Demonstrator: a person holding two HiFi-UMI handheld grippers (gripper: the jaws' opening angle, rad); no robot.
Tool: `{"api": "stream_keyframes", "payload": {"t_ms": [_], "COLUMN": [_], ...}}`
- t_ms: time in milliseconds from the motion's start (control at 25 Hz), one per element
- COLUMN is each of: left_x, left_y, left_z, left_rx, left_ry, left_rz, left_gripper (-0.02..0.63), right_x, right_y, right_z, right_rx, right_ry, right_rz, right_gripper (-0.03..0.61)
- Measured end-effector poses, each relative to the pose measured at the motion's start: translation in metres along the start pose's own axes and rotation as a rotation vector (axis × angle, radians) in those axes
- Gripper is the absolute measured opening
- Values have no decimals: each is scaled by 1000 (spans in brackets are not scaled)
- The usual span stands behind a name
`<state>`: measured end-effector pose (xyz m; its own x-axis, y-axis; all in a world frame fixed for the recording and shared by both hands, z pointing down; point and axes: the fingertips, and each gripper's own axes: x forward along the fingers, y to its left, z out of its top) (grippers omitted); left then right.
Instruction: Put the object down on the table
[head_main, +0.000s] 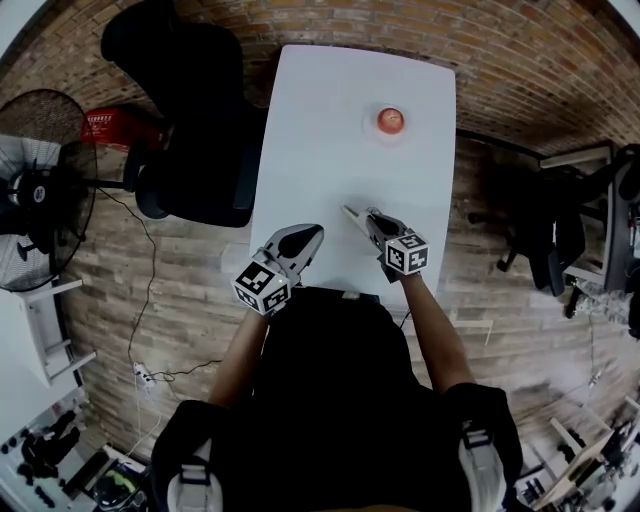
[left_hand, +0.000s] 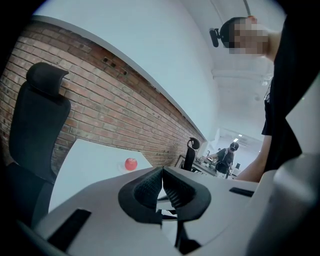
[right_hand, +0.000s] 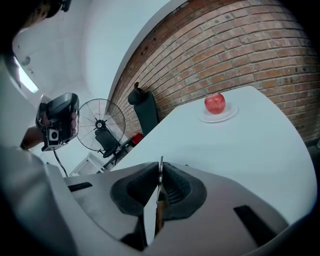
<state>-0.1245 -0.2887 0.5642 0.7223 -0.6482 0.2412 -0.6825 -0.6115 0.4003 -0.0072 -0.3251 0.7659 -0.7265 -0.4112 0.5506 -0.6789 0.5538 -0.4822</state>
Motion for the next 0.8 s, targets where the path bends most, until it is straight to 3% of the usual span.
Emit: {"api": "stream_keyframes", "payload": {"t_ms": [800], "left_x": [-5], "left_y": [15], "left_z": [0], "left_rx": [-4], "left_ry": [6], "left_rz": [-6], "left_gripper": [21], "right_x": [18], "right_y": [-17], "right_z": [-14], "right_rx": [58], "right_ry": [49], "right_rz": [-79], "right_gripper": [30]}}
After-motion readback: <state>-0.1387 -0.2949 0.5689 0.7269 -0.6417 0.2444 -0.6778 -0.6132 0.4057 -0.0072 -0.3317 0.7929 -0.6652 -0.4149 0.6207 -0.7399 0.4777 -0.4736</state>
